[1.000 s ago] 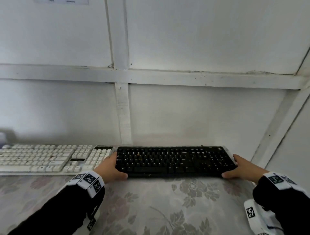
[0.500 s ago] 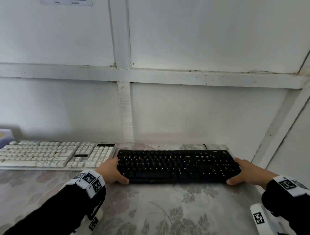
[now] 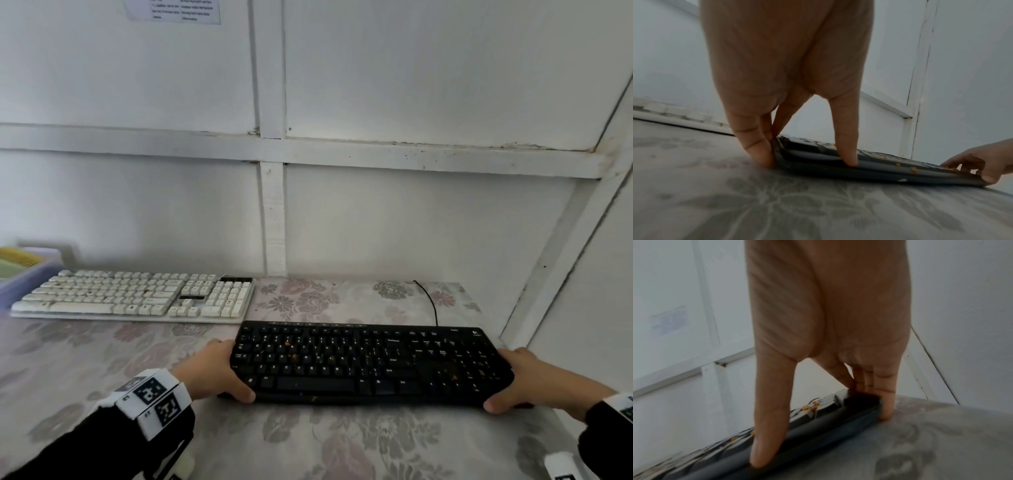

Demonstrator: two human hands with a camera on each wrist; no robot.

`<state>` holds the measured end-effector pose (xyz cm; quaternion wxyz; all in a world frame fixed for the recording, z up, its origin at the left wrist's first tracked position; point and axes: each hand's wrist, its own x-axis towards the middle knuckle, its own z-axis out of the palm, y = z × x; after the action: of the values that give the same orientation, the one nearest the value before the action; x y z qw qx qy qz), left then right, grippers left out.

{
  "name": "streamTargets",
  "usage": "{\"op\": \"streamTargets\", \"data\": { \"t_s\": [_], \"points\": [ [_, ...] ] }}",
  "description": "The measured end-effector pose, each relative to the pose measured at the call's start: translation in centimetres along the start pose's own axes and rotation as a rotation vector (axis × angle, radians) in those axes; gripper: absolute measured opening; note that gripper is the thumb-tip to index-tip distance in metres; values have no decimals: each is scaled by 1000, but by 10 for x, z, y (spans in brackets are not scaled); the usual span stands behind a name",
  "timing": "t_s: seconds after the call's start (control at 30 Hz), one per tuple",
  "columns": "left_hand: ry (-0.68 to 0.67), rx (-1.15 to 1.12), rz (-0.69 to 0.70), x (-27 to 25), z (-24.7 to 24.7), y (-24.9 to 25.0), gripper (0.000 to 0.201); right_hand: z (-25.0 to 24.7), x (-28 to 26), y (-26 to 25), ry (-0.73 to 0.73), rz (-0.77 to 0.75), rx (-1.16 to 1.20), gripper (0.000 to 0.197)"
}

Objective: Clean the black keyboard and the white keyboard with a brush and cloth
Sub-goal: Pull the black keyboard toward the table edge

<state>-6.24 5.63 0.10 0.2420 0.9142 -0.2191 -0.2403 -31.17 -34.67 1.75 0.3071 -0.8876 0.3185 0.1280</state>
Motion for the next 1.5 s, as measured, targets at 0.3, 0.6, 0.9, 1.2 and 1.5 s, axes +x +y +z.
{"op": "streamTargets", "data": {
  "t_s": [0.3, 0.6, 0.9, 1.2, 1.5],
  "points": [
    [18, -26, 72, -41, -8, -39, 70, 36, -31, -30, 27, -68, -85, 73],
    [-15, -90, 45, -64, -43, -95, 72, 75, -48, -81, 52, -57, -20, 68],
    [2, -40, 33, -73, -83, -159, 93, 120, -57, -139, 75, -59, -19, 70],
    [-46, 75, 64, -80, -114, -191, 95, 151, -63, -181, 104, -36, 24, 67],
    [-49, 171, 133, -78, -119, -196, 68, 158, -74, -198, 117, -19, 89, 75]
  ]
}}
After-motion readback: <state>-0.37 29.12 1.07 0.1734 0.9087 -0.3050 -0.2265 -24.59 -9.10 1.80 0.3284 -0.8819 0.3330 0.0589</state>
